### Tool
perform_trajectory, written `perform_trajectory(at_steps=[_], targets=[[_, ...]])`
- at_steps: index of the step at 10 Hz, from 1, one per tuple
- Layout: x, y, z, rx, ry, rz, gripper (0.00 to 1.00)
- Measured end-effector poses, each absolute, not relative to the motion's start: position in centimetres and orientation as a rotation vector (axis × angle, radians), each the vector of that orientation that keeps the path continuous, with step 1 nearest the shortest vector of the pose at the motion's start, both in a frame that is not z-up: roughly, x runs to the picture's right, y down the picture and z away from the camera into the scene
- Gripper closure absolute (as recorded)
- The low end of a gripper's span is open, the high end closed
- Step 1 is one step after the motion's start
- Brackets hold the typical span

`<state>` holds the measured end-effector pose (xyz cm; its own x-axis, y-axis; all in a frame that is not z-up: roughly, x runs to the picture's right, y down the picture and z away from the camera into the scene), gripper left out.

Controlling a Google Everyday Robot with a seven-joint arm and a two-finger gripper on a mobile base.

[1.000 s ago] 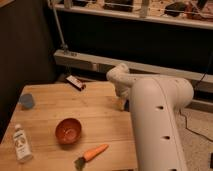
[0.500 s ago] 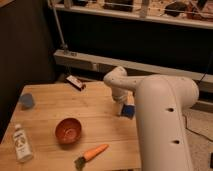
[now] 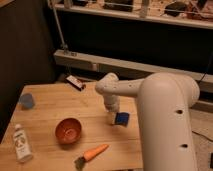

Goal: Wipe the white sponge on the table

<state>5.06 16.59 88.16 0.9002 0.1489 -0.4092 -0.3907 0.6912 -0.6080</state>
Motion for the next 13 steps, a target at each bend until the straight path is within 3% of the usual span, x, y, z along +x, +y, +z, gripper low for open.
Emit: perform_trajectory(at_steps=[5, 13], targets=[[-2.2, 18.6, 87.1, -0.792, 0.219, 0.198, 0.78], [-10.4, 18.0, 88.1, -0.81, 0.07, 0.131, 0.78]])
